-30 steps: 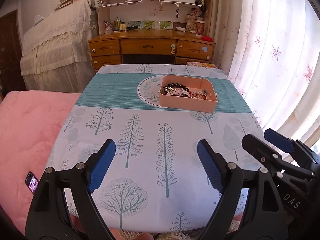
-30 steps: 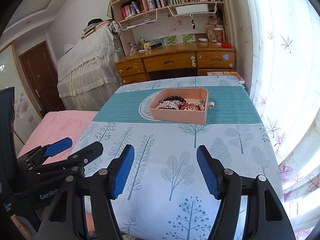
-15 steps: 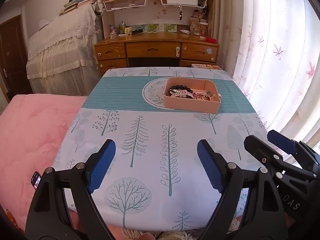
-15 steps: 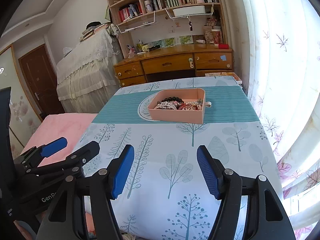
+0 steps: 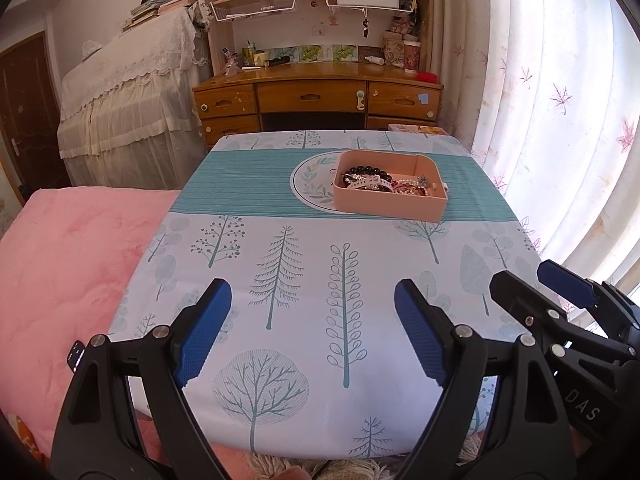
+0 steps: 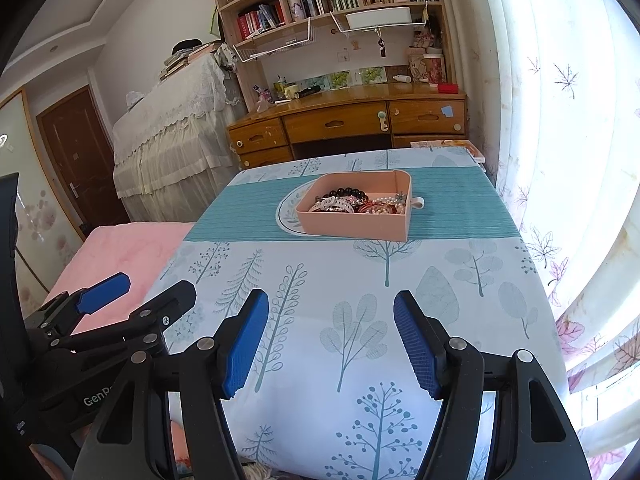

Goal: Organize jewelry

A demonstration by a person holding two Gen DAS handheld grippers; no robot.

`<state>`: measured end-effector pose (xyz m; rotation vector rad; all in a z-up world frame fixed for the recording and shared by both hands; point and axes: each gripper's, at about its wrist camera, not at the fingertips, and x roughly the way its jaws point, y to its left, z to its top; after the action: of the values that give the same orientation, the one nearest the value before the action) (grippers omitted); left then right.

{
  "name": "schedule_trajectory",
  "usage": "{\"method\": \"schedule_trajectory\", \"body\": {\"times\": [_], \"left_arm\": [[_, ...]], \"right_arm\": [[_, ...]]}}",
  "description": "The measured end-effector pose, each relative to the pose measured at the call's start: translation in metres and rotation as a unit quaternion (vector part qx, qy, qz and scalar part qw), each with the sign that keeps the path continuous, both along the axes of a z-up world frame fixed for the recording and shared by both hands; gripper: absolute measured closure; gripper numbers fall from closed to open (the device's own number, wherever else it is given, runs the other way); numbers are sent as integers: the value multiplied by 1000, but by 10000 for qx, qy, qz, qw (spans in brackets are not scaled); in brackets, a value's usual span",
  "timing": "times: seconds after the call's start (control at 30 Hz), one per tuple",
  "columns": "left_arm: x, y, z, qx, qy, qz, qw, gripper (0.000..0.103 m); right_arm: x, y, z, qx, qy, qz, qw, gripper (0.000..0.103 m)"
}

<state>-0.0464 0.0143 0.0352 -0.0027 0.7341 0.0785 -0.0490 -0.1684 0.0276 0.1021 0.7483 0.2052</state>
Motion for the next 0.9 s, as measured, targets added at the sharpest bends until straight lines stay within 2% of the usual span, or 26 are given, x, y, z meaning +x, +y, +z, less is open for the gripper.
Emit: {"method": "schedule_trajectory", "body": {"times": [0.9], "left_arm": [[1,-1,-5,-13,38,-10,10000,21]], "right_arm": [[1,-2,-8,15,31,-3,10000,37]]}}
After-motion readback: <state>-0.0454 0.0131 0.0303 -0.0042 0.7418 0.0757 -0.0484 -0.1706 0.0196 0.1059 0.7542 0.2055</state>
